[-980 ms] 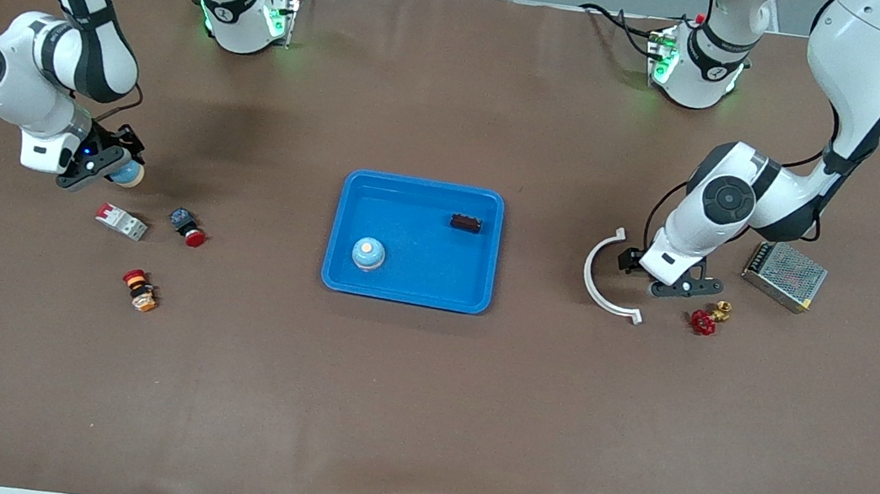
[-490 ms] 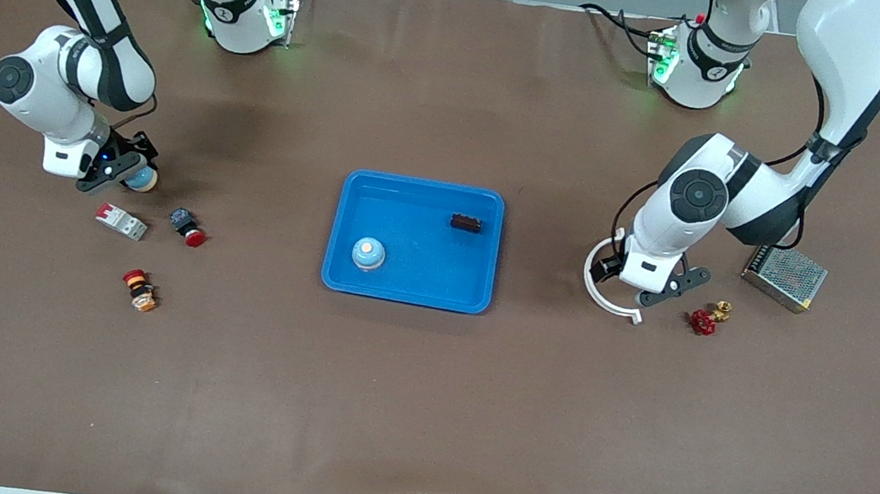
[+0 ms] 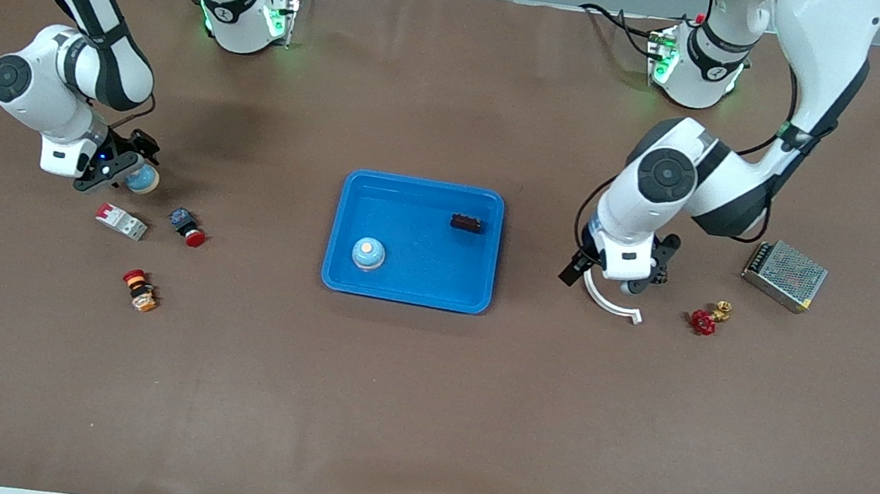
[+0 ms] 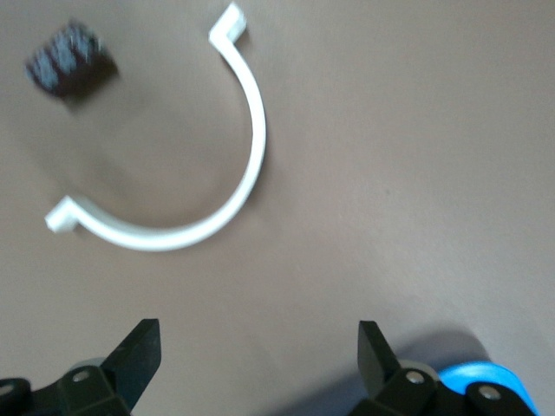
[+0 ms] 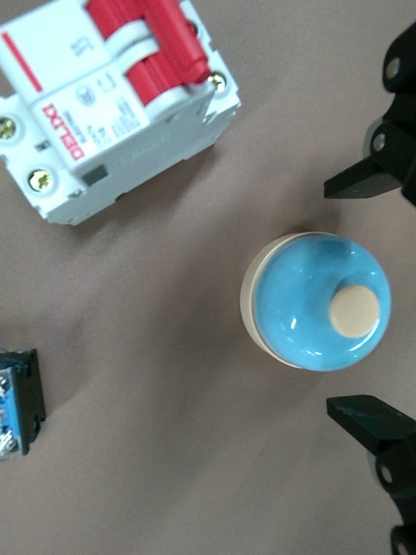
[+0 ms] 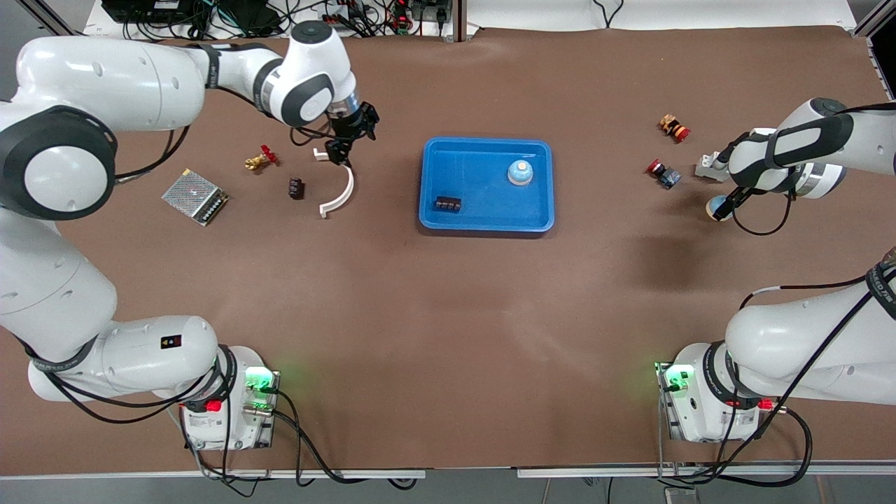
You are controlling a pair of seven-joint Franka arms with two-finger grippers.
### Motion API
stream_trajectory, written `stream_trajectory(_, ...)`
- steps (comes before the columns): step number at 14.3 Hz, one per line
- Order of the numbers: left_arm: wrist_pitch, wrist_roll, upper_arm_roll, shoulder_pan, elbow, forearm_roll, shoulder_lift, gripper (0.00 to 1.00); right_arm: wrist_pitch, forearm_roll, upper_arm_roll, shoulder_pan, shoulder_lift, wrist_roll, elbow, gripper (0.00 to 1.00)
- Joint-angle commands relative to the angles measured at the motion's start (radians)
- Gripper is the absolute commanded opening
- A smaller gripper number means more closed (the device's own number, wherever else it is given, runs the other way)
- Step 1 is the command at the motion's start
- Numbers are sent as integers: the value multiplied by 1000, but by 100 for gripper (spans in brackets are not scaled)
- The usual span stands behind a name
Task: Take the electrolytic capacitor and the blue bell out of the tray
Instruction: 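Open both grippers and move the left gripper back over the tray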
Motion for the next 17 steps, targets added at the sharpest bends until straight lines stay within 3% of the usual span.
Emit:
stream_trajectory(1,-15,-154,-3,-35,53,-15,55,100,-131,-8,24,-30,-102,2,7,100)
stream_trajectory(6,-11,-385,2,-124,84,2,114,100,-476,5,31,24,-266,140,149,100)
stream_trajectory(11,-22,-517,3,-205,120,8,186,100,-904,6,30,208,-286,470,493,100)
stream_trajectory(15,-100,-583,26,-296,259,8,288,100,-990,52,30,377,-283,772,608,100)
stream_trajectory(17,-113,-620,95,-386,313,7,318,100,-984,71,30,459,-277,924,648,100)
